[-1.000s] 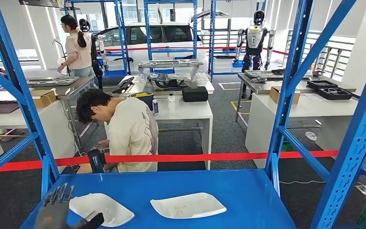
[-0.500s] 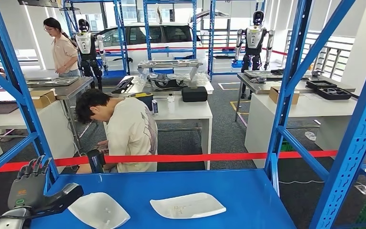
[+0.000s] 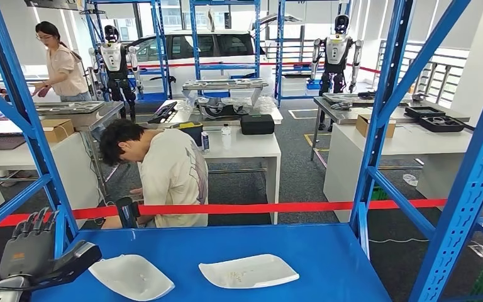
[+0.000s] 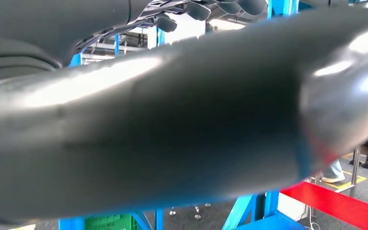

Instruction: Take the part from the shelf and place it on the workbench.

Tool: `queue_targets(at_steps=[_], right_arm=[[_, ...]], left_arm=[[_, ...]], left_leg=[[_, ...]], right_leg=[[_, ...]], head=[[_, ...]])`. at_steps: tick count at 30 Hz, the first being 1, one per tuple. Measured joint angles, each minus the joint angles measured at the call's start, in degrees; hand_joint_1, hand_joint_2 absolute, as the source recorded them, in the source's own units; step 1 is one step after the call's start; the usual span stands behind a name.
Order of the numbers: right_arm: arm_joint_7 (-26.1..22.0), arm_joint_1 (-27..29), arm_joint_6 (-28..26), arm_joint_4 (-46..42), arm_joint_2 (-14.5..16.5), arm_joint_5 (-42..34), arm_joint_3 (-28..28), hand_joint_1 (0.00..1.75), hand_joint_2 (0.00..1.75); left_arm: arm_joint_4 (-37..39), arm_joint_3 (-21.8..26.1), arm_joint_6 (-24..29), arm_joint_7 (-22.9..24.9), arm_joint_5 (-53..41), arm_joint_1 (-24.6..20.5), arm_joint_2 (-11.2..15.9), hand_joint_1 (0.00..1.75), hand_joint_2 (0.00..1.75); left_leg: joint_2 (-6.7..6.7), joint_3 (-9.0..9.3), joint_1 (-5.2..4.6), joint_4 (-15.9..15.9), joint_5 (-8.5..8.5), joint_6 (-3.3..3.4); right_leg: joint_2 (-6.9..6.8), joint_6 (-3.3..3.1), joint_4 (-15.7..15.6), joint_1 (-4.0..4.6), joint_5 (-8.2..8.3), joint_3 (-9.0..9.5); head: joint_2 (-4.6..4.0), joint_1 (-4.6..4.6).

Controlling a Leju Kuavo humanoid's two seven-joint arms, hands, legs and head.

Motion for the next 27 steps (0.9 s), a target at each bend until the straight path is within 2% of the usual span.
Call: queue_targets(at_steps=[2,4,5,7,9,10,11,13,14,15,16,17,19,20,21,22,23,24,25,26,27], right_arm=[[0.1,0.0,0.0,0.0,0.0,0.0,0.0,0.00,0.00],[0.2,0.0,0.0,0.0,0.0,0.0,0.0,0.00,0.00],[0.1,0.0,0.0,0.0,0.0,0.1,0.0,0.00,0.00],[0.1,-0.1,0.0,0.0,0.0,0.1,0.0,0.00,0.00],[0.1,-0.1,0.0,0.0,0.0,0.1,0.0,0.00,0.00],[0.1,0.0,0.0,0.0,0.0,0.1,0.0,0.00,0.00],[0.1,0.1,0.0,0.0,0.0,0.1,0.0,0.00,0.00],[0.1,0.2,0.0,0.0,0.0,0.1,0.0,0.00,0.00],[0.1,0.2,0.0,0.0,0.0,0.1,0.0,0.00,0.00],[0.1,0.1,0.0,0.0,0.0,0.1,0.0,0.00,0.00],[0.1,0.1,0.0,0.0,0.1,0.1,0.0,0.00,0.00],[0.1,0.2,0.0,0.0,0.1,0.1,0.0,0.00,0.00],[0.2,0.4,0.0,0.0,0.1,0.1,0.0,0.00,0.00],[0.1,0.5,0.0,0.0,0.0,0.1,0.0,0.00,0.00],[0.0,0.5,0.0,0.0,0.0,0.1,0.0,0.00,0.00],[0.0,0.5,0.0,0.0,0.0,0.1,0.0,0.00,0.00],[-0.1,0.4,0.0,0.0,0.0,0.0,0.0,0.00,0.00],[-0.2,0.4,0.0,0.0,0.0,0.0,0.0,0.00,0.00],[-0.2,0.4,0.0,0.0,0.0,0.0,0.0,0.00,0.00],[-0.3,0.5,0.0,0.0,0.0,0.0,0.0,0.00,0.00],[-0.3,0.5,0.0,0.0,0.0,0.0,0.0,0.00,0.00]], left_arm=[[0.1,0.3,-0.3,-0.5,0.5,0.1,0.2,0.00,0.00],[0.2,0.5,-0.5,-1.0,1.1,0.1,0.4,0.00,0.00],[0.2,0.6,-0.5,-1.2,1.3,0.1,0.5,0.00,0.00],[0.2,0.8,-0.6,-1.5,1.7,-0.1,0.6,0.00,0.00],[0.3,1.0,-0.7,-1.6,1.8,0.0,0.6,0.00,0.00],[0.3,1.0,-0.8,-1.7,1.8,0.2,0.6,0.00,0.00],[0.4,1.0,-0.8,-1.7,1.8,0.3,0.6,0.00,0.00],[0.4,1.1,-0.8,-1.7,1.8,0.6,0.7,0.00,0.00],[0.4,1.1,-0.8,-1.7,1.8,0.6,0.7,0.00,0.00],[0.4,1.1,-0.8,-1.8,1.9,0.5,0.7,0.00,0.00],[0.4,1.2,-0.8,-1.9,1.9,0.5,0.7,0.00,0.00],[0.4,1.2,-0.8,-1.9,1.9,0.5,0.7,0.00,0.00],[0.4,1.2,-0.8,-2.0,1.9,0.6,0.8,0.00,0.00],[0.4,1.2,-0.8,-2.1,1.9,0.7,0.7,0.00,0.00],[0.4,1.2,-0.8,-2.2,1.9,0.7,0.8,0.00,0.00],[0.4,1.2,-0.8,-2.2,1.9,0.7,0.8,0.00,0.00],[0.5,1.2,-0.8,-2.2,1.9,0.7,0.7,0.00,0.00],[0.6,1.2,-0.9,-2.2,1.9,0.9,0.7,0.00,0.00],[0.7,1.2,-1.0,-2.3,1.9,1.2,0.7,0.00,0.00],[0.9,1.2,-1.2,-2.4,1.9,1.4,0.7,0.00,0.00],[0.9,1.2,-1.4,-2.7,2.2,1.6,0.7,0.00,0.00]], left_leg=[[0.03,-0.04,-0.06,-0.3,-0.26,0.58],[0.05,0.84,0.17,-1.3,-0.48,1.46],[0.09,1.46,0.32,-1.6,-0.55,1.82],[0.17,2.35,0.48,-1.9,-0.65,2.08],[0.14,2.56,0.49,-1.8,-0.97,2.00],[0.08,2.71,0.53,-1.7,-1.18,1.77],[0.03,2.94,0.62,-1.5,-1.48,1.46],[-0.03,3.67,0.94,-0.9,-2.46,0.66],[-0.03,3.98,1.07,-0.7,-3.05,0.20],[-0.02,4.13,1.15,-0.5,-3.64,-0.28],[0.04,4.17,1.17,-0.4,-4.23,-0.75],[0.05,4.40,1.19,-0.3,-4.55,-1.23],[0.15,4.83,1.37,0.2,-4.81,-1.95],[0.23,4.35,1.51,1.9,-4.21,-2.23],[0.33,2.72,1.57,4.5,-3.61,-2.41],[0.42,0.11,1.61,8.3,-3.19,-2.55],[0.44,-2.93,1.61,12.1,-3.48,-2.61],[0.44,-5.94,1.59,15.1,-4.69,-2.59],[0.43,-8.39,1.57,16.6,-6.31,-2.50],[0.43,-10.03,1.57,16.4,-7.69,-2.33],[0.43,-10.91,1.54,14.8,-8.02,-2.12]], right_leg=[[-0.01,0.35,0.3,-0.03,0.52,0.20],[-0.07,0.79,1.3,-0.02,1.07,0.10],[-0.11,0.92,2.4,-0.02,0.83,-0.43],[-0.14,0.93,7.0,-0.05,-1.58,-3.07],[-0.13,1.11,13.2,-0.12,-4.29,-7.09],[-0.13,1.31,14.9,-0.22,-4.53,-8.44],[-0.14,1.49,14.7,-0.37,-3.68,-8.85],[-0.15,1.80,8.8,-0.82,0.35,-6.77],[-0.12,1.88,5.7,-0.85,1.53,-5.49],[-0.19,1.62,3.4,-0.81,1.66,-4.51],[-0.21,1.24,2.3,-0.63,1.10,-3.94],[-0.25,0.66,2.1,-0.39,0.16,-3.72],[-0.18,-0.66,1.7,-0.24,-0.39,-2.56],[-0.11,-1.24,1.5,-0.23,-0.80,-1.72],[-0.05,-1.75,1.3,-0.21,-1.26,-0.63],[-0.01,-2.08,1.1,-0.17,-1.94,0.52],[-0.01,-2.27,0.8,-0.12,-2.69,1.78],[0.02,-2.35,0.5,-0.08,-3.41,3.12],[0.07,-2.36,0.2,-0.05,-4.13,4.52],[0.18,-2.32,-0.1,-0.03,-4.84,5.99],[0.34,-2.24,-0.3,-0.04,-5.60,7.45]], head=[[0.00,-0.01],[0.00,0.01],[0.00,0.03],[0.00,0.08],[0.00,0.12],[-0.01,0.13],[-0.01,0.14],[-0.01,0.14],[0.00,0.15],[-0.03,0.14],[-0.03,0.10],[-0.03,0.04],[0.01,-0.08],[0.01,-0.12],[0.01,-0.17],[0.03,-0.22],[0.02,-0.26],[0.04,-0.28],[0.05,-0.30],[0.05,-0.31],[0.05,-0.32]])
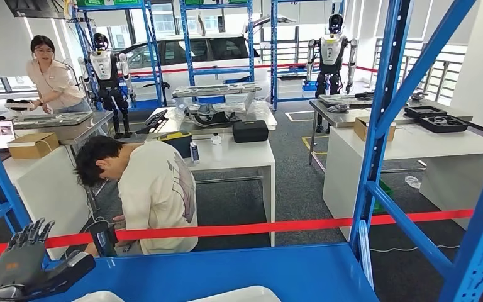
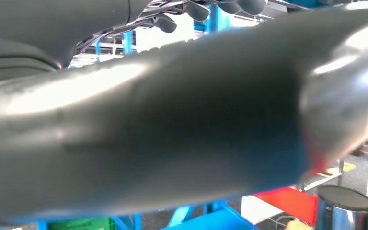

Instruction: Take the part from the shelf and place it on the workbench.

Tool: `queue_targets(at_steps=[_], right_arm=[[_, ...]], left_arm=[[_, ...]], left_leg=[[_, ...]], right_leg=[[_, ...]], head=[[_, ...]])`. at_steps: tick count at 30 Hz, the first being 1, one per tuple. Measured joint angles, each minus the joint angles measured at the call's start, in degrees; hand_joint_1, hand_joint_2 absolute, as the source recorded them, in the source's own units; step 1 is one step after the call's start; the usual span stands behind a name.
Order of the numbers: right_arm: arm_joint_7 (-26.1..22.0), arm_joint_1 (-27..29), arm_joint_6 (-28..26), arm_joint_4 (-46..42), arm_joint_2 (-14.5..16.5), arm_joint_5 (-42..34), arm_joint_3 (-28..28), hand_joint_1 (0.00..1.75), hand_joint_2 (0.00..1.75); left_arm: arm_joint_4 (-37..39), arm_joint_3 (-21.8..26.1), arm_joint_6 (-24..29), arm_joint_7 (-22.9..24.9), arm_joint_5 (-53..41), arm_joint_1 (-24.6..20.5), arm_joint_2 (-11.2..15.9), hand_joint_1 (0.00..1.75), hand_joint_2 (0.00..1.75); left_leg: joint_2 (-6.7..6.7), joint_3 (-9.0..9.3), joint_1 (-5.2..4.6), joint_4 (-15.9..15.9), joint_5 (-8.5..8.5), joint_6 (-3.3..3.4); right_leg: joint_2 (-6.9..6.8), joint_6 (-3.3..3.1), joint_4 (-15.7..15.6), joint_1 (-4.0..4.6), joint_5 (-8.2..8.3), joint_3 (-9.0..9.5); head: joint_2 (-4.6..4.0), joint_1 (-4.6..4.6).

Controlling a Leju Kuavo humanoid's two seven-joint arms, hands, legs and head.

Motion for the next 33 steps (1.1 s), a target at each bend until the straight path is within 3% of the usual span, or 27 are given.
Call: queue_targets(at_steps=[1,4,5,8,9,10,12,13,14,15,16,18,19,22,24,26,28,29,30,31,33], right_arm=[[0.0,0.0,0.0,0.0,0.0,0.0,0.0,0.00,0.00],[0.3,-0.1,0.0,0.1,0.0,0.0,0.0,0.00,0.00],[0.3,-0.2,0.0,0.1,0.0,-0.1,0.0,0.00,0.00],[0.3,-0.5,0.0,0.1,0.0,-0.1,0.0,0.00,0.00],[0.3,-0.7,0.0,0.1,0.0,-0.1,0.0,0.00,0.00],[0.3,-0.9,0.0,0.1,0.0,-0.1,0.0,0.00,0.00],[0.3,-1.1,0.0,0.1,0.0,-0.1,0.0,0.00,0.00],[0.3,-1.1,0.0,0.1,0.0,-0.1,0.0,0.00,0.00],[0.4,-1.1,0.0,0.1,0.0,0.0,0.0,0.00,0.00],[0.4,-0.9,0.0,0.1,0.0,0.0,0.0,0.00,0.00],[0.4,-0.8,0.0,0.1,0.0,0.0,0.0,0.00,0.00],[0.4,-0.7,0.0,0.1,0.0,0.3,0.0,0.00,0.00],[0.5,-0.8,0.0,0.1,-0.1,0.4,0.0,0.00,0.00],[0.5,-0.9,0.0,0.1,-0.1,0.8,0.0,0.00,0.00],[0.5,-0.9,0.0,0.1,-0.1,1.1,0.0,0.00,0.00],[0.6,-0.9,-0.1,0.1,-0.1,1.3,0.0,0.00,0.00],[0.8,-0.7,-0.1,0.1,-0.1,1.4,0.0,0.00,0.00],[0.8,-0.7,-0.1,0.1,-0.1,1.4,0.0,0.00,0.00],[0.8,-0.6,-0.1,0.1,-0.1,1.3,0.0,0.00,0.00],[0.8,-0.6,-0.1,0.1,-0.1,1.3,0.0,0.00,0.00],[0.8,-0.6,-0.1,0.1,0.0,1.3,0.0,0.00,0.00]], left_arm=[[0.1,0.0,-0.4,-0.4,0.4,0.1,-0.1,0.00,0.44],[0.0,0.0,-1.1,-2.7,1.5,1.1,-0.9,0.00,1.75],[-0.3,-0.1,-1.0,-3.6,1.6,1.9,-1.6,0.00,1.75],[-2.7,-1.0,0.1,-5.1,1.6,5.0,-4.8,0.00,1.75],[-3.7,-1.7,0.3,-5.2,1.5,5.8,-5.9,0.00,1.75],[-4.5,-2.3,0.5,-5.1,1.5,6.6,-7.0,0.00,1.75],[-5.9,-3.6,0.6,-4.9,1.5,8.3,-8.6,0.00,1.75],[-6.6,-4.3,0.6,-4.7,1.5,9.2,-9.3,0.00,1.31],[-7.4,-4.9,0.6,-4.4,1.6,10.1,-9.9,0.00,0.87],[-8.3,-5.5,0.6,-4.2,1.7,10.9,-10.4,0.00,0.44],[-9.2,-6.1,0.8,-4.1,1.9,11.4,-10.8,0.00,0.00],[-11.0,-7.0,1.3,-4.2,2.5,12.0,-11.1,0.00,0.00],[-11.9,-7.4,1.6,-4.2,2.9,12.3,-11.0,0.00,0.00],[-14.5,-8.3,1.9,-4.0,3.7,13.1,-10.6,0.00,0.00],[-15.9,-8.8,2.1,-3.7,3.9,13.7,-10.1,0.00,0.00],[-16.8,-9.2,2.2,-3.5,4.0,14.2,-9.6,0.00,0.00],[-17.3,-9.5,2.4,-3.5,4.2,14.7,-9.3,0.00,0.00],[-17.4,-9.7,2.4,-3.6,4.3,15.0,-9.3,0.00,0.00],[-17.6,-9.9,2.5,-3.7,4.3,15.3,-9.2,0.00,0.00],[-17.8,-10.1,2.5,-3.8,4.4,15.4,-9.2,0.00,0.00],[-18.2,-10.3,2.5,-4.0,4.4,15.3,-9.2,0.00,0.00]], left_leg=[[0.00,-0.29,-0.08,-3.0,1.66,0.28],[-0.03,-0.13,-0.68,-12.7,14.30,1.14],[-0.07,0.02,-0.83,-13.8,16.91,1.28],[-0.34,1.06,-0.76,-13.7,17.01,1.89],[-0.42,1.42,-0.68,-13.9,16.64,2.28],[-0.48,1.74,-0.60,-14.1,16.31,2.67],[-0.42,2.04,-0.81,-14.2,15.65,3.28],[-0.39,2.16,-0.97,-14.1,15.36,3.48],[-0.38,2.32,-1.15,-14.1,15.12,3.65],[-0.46,2.50,-1.31,-14.0,14.92,3.74],[-0.56,2.67,-1.44,-13.9,14.78,3.79],[-0.76,2.87,-1.64,-13.7,14.66,3.62],[-0.81,2.93,-1.69,-13.7,14.69,3.40],[-0.96,3.07,-1.58,-14.0,15.10,2.46],[-0.84,2.61,-1.50,-13.1,14.37,1.82],[-0.58,0.67,-1.28,-8.2,11.19,1.13],[-0.37,-1.99,-0.95,-1.1,7.69,0.51],[-0.26,-2.58,-0.78,0.9,7.09,0.29],[-0.15,-2.23,-0.61,0.9,7.42,0.11],[-0.04,-0.72,-0.46,-1.3,8.65,-0.01],[0.11,3.87,-0.32,-8.8,10.99,-0.10]], right_leg=[[0.18,0.11,-0.3,-0.02,-0.88,1.40],[0.72,0.83,-0.5,0.09,-3.92,4.23],[0.85,1.18,-0.8,0.18,-4.84,4.91],[0.74,2.17,-2.1,0.33,-6.55,7.20],[0.50,2.42,-1.1,0.37,-7.29,6.90],[0.26,2.61,1.4,0.38,-8.45,5.53],[-0.05,2.81,9.4,0.58,-11.10,-0.08],[-0.08,2.82,12.7,0.67,-11.49,-2.92],[-0.09,2.73,14.2,0.76,-10.72,-4.99],[-0.10,2.52,13.6,0.85,-8.74,-6.04],[-0.11,2.19,10.9,0.99,-5.93,-6.03],[-0.17,1.42,4.5,1.37,-1.09,-4.88],[-0.23,1.16,2.5,1.53,0.18,-4.48],[-0.34,0.55,1.4,1.76,1.17,-4.41],[-0.45,0.02,1.0,1.48,1.90,-4.11],[-0.53,-0.30,0.6,1.13,2.41,-3.98],[-0.54,-0.34,0.6,0.94,2.48,-4.04],[-0.55,-0.27,0.6,0.85,2.45,-4.02],[-0.56,-0.14,0.7,0.73,2.37,-3.96],[-0.56,0.05,0.7,0.59,2.24,-3.84],[-0.60,0.69,0.7,0.42,1.83,-3.56]], head=[[-0.01,-0.01],[-0.01,-0.04],[-0.01,-0.04],[0.01,0.08],[0.02,0.14],[0.07,0.24],[0.10,0.40],[0.11,0.46],[0.11,0.50],[0.12,0.55],[0.12,0.57],[0.12,0.60],[0.12,0.60],[0.12,0.58],[0.12,0.57],[0.12,0.53],[0.12,0.51],[0.12,0.51],[0.12,0.51],[0.12,0.51],[0.12,0.51]])
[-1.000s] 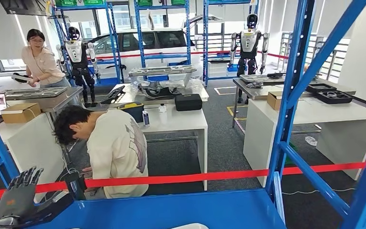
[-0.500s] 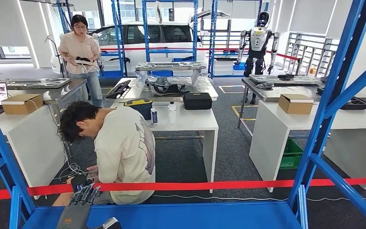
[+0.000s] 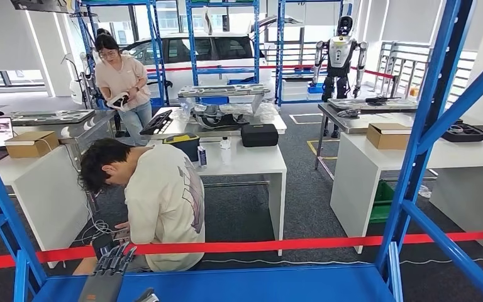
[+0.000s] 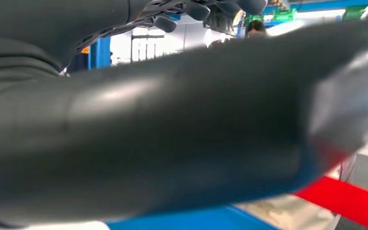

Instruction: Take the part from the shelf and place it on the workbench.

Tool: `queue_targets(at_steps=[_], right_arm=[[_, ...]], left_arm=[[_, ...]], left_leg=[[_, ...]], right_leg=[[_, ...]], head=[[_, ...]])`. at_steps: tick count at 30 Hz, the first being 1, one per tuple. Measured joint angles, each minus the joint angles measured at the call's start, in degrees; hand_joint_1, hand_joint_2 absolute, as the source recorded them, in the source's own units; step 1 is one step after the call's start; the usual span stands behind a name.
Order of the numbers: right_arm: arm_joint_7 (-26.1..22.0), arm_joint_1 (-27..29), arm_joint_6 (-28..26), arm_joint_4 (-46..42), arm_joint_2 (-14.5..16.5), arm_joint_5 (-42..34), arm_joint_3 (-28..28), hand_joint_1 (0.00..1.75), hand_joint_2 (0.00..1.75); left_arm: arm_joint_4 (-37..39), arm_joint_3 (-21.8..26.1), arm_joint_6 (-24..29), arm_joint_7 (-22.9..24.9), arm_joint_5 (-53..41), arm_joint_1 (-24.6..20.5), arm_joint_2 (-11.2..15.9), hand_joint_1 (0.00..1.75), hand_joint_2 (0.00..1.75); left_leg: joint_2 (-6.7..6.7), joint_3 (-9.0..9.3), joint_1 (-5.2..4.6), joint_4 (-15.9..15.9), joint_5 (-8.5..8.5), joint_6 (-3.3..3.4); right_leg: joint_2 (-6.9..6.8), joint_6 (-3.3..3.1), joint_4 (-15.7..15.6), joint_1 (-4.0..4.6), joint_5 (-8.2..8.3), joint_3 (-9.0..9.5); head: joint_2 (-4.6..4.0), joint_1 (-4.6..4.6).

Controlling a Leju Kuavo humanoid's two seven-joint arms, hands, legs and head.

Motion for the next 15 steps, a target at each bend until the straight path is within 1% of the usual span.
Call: queue_targets(at_steps=[1,2,3,4,6,9,10,11,14,15], right_arm=[[0.0,0.0,0.0,0.0,0.0,0.0,0.0,0.00,0.00],[0.0,-0.1,0.0,0.0,0.0,-0.1,0.0,0.00,0.00],[0.0,-0.1,0.0,0.0,0.0,-0.1,0.0,0.00,0.00],[0.0,-0.1,0.0,0.0,0.0,-0.2,0.0,0.00,0.00],[0.0,-0.1,0.1,0.0,0.0,-0.4,0.0,0.00,0.00],[-0.2,-0.2,0.1,0.0,0.0,-0.6,0.0,0.00,0.00],[-0.2,-0.3,0.1,0.0,0.0,-0.7,0.0,0.00,0.00],[-0.2,-0.3,0.1,0.0,0.0,-0.7,0.0,0.00,0.00],[0.0,-0.3,0.1,0.0,0.0,-0.7,0.0,0.00,0.00],[0.0,-0.3,0.1,0.0,0.1,-0.7,0.0,0.00,0.00]], left_arm=[[-0.2,-0.1,0.0,0.0,0.0,-0.1,0.0,0.00,0.00],[-0.3,-0.2,0.0,-0.1,0.0,-0.1,0.0,0.00,0.00],[-0.4,-0.3,0.0,-0.1,0.1,-0.1,-0.1,0.00,0.00],[-0.5,-0.4,-0.1,-0.1,0.1,-0.2,-0.1,0.00,0.00],[-0.5,-0.7,-0.2,-0.1,0.1,-0.4,-0.3,0.00,0.00],[-0.5,-1.3,-0.6,-0.1,0.1,-0.9,-0.8,0.00,0.00],[-0.5,-1.4,-0.8,0.0,0.1,-1.1,-1.0,0.00,0.00],[-0.5,-1.5,-1.1,0.1,0.1,-1.3,-1.2,0.00,0.00],[-0.5,-1.9,-1.8,0.4,0.1,-2.0,-1.6,0.00,0.00],[-0.5,-2.0,-1.9,0.5,0.1,-2.2,-1.6,0.00,0.00]], left_leg=[[0.01,1.76,-0.03,-2.9,0.43,0.23],[0.01,2.75,-0.08,-4.5,0.39,0.47],[-0.03,3.07,-0.18,-4.9,0.13,0.73],[-0.04,3.04,-0.18,-5.1,0.20,0.98],[-0.10,3.06,-0.23,-5.2,0.12,1.22],[-0.18,3.27,-0.28,-5.2,-0.21,1.76],[-0.18,3.34,-0.30,-5.2,-0.27,1.88],[-0.16,3.39,-0.38,-5.1,-0.35,2.01],[-0.12,3.44,-0.72,-5.0,-0.58,2.51],[-0.11,3.44,-0.81,-5.0,-0.63,2.66]], right_leg=[[0.00,0.37,0.0,0.00,-0.20,0.07],[0.00,0.60,0.0,0.10,-0.34,0.09],[-0.01,0.61,0.0,0.21,-0.39,0.08],[-0.01,0.53,-0.2,0.26,-0.36,0.18],[-0.08,0.31,-0.6,0.29,-0.29,0.46],[-0.20,0.49,-1.3,0.30,-0.29,1.02],[-0.20,0.64,-1.5,0.29,-0.28,1.16],[-0.19,0.92,-1.7,0.24,-0.23,1.28],[-0.17,2.15,-2.1,-0.03,-0.13,1.47],[-0.17,2.43,-2.1,-0.15,-0.15,1.49]], head=[[0.00,0.01],[0.00,0.03],[0.00,0.05],[0.00,0.09],[0.00,0.11],[0.00,0.10],[0.00,0.10],[0.00,0.10],[0.00,0.10],[0.00,0.09]])
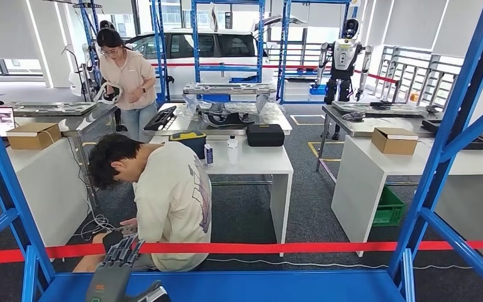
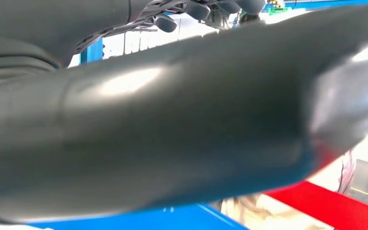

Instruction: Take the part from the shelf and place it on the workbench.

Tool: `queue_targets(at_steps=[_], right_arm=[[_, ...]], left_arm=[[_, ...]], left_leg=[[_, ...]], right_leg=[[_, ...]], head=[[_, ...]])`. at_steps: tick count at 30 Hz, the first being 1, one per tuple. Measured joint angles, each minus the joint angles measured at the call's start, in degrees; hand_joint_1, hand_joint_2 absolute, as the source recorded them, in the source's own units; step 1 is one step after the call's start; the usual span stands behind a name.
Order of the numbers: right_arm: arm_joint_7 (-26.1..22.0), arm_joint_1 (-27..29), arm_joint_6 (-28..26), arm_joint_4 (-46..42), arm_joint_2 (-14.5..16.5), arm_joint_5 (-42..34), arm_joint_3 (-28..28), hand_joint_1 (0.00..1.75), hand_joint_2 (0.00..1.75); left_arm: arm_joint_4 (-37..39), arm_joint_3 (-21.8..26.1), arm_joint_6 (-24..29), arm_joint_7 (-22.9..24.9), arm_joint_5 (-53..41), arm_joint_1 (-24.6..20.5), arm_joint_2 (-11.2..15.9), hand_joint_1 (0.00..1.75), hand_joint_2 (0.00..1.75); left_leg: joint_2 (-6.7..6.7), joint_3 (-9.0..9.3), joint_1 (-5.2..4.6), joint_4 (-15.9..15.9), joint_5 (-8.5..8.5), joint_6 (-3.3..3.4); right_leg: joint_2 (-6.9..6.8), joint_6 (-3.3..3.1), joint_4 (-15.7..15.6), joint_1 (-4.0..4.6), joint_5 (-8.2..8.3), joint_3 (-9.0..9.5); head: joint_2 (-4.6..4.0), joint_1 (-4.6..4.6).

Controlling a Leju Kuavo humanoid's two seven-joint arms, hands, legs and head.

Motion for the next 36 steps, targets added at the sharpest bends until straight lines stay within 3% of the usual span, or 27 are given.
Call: queue_targets(at_steps=[5,7,9,10,11,12,15,16,20,22,24,26,29,33,36], right_arm=[[0.0,0.0,0.0,0.0,0.1,0.0,0.0,0.00,0.00],[0.0,0.0,0.0,0.0,0.2,0.0,0.0,0.00,0.00],[0.0,0.0,0.0,0.0,0.2,-0.1,0.0,0.00,0.00],[0.0,0.1,0.0,0.0,0.2,-0.1,0.0,0.00,0.00],[0.0,0.1,0.0,0.0,0.2,-0.1,0.0,0.00,0.00],[0.0,0.1,0.0,0.0,0.2,-0.2,0.0,0.00,0.00],[0.0,0.0,0.0,0.0,0.2,-0.2,0.0,0.00,0.00],[0.0,0.0,0.0,0.0,0.2,-0.3,0.0,0.00,0.00],[0.0,0.0,0.0,0.0,0.3,-0.6,-0.5,0.00,0.00],[-0.1,-0.1,0.0,0.0,0.3,-0.6,-0.7,0.00,0.00],[-0.3,0.0,0.0,0.0,0.3,-0.6,-0.8,0.00,0.00],[-0.3,0.0,0.0,0.0,0.3,-0.6,-0.8,0.00,0.00],[-0.3,0.1,0.0,0.0,0.3,-0.5,-0.8,0.00,0.00],[-0.3,0.1,0.0,0.0,0.3,-0.5,-0.8,0.00,0.00],[-0.3,0.0,0.0,0.0,0.4,-0.5,-0.9,0.00,0.00]], left_arm=[[-0.2,-0.1,-0.1,0.1,0.0,-0.3,-0.2,0.00,0.00],[-0.3,-0.1,-0.1,0.2,0.1,-0.5,-0.4,0.00,0.00],[-0.3,-0.3,-0.1,0.4,0.2,-0.5,-0.6,0.00,0.00],[-0.3,-0.4,-0.1,0.5,0.3,-0.4,-0.7,0.00,0.00],[-0.3,-0.5,-0.2,0.6,0.3,-0.3,-0.9,0.00,0.00],[-0.3,-0.5,-0.2,0.7,0.3,-0.1,-1.0,0.00,0.00],[-0.4,-0.6,-0.3,1.0,0.2,0.0,-1.2,0.00,0.00],[-0.6,-0.7,-0.5,1.1,0.1,0.0,-1.3,0.00,0.00],[-1.0,-1.0,-1.4,1.2,0.0,0.0,-1.5,0.00,0.00],[-1.1,-1.1,-1.6,1.4,-0.1,0.0,-1.5,0.00,0.00],[-1.3,-1.2,-1.9,1.8,-0.2,0.2,-1.5,0.00,0.00],[-1.6,-1.2,-2.1,2.2,-0.4,0.7,-1.5,0.00,0.00],[-2.1,-1.2,-2.2,2.5,-0.7,1.2,-1.4,0.00,0.00],[-2.2,-1.2,-2.2,2.5,-0.8,1.2,-1.4,0.00,0.00],[-2.9,-1.2,-2.2,2.5,-0.9,1.0,-1.4,0.00,0.00]], left_leg=[[0.08,0.44,0.05,-0.7,0.19,1.02],[0.23,0.81,0.28,-1.3,0.52,1.51],[0.27,0.79,0.21,-1.3,0.60,1.68],[0.26,0.76,0.19,-1.2,0.59,1.66],[0.24,0.72,0.19,-1.2,0.58,1.64],[0.23,0.68,0.23,-1.0,0.57,1.55],[0.11,0.36,0.23,-0.3,0.52,0.68],[0.05,0.23,0.18,-0.2,0.61,0.22],[0.01,-0.37,0.46,-0.1,0.82,-1.56],[0.06,-2.03,0.62,3.8,-2.42,-2.09],[0.07,-4.38,0.66,11.0,-7.01,-2.43],[0.06,-4.70,0.66,14.8,-8.79,-2.48],[0.06,-1.00,0.66,10.5,-7.06,-2.15],[0.07,-0.02,0.65,9.1,-6.56,-2.06],[0.07,4.67,0.32,1.4,-5.57,-1.45]], right_leg=[[-0.01,0.83,0.7,-0.31,-0.63,-0.08],[0.04,0.86,5.6,-0.29,-3.24,-2.35],[0.07,0.79,13.1,-0.25,-6.46,-6.52],[0.07,0.77,15.6,-0.28,-6.99,-8.10],[0.06,0.75,16.2,-0.32,-6.37,-8.79],[0.05,0.71,14.5,-0.38,-4.69,-8.33],[0.09,0.42,4.6,-0.49,0.93,-4.41],[0.16,0.18,3.0,-0.42,1.70,-3.90],[0.21,-1.54,2.4,-0.10,3.10,-4.58],[0.13,-2.37,2.2,-0.22,3.87,-5.22],[0.10,-2.71,2.2,-0.11,4.50,-6.07],[0.11,-2.73,2.2,0.02,5.19,-6.98],[0.13,-2.55,2.3,0.11,5.94,-7.94],[0.13,-2.49,2.3,0.12,6.05,-8.07],[0.04,-1.80,2.3,0.24,6.69,-8.45]], head=[[0.00,0.01],[0.00,0.04],[0.00,0.05],[0.00,0.05],[0.00,0.05],[0.00,0.05],[0.00,0.04],[0.00,0.03],[0.00,0.03],[0.00,0.02],[0.00,0.02],[0.00,0.03],[0.00,0.03],[0.00,0.03],[0.00,0.03]])
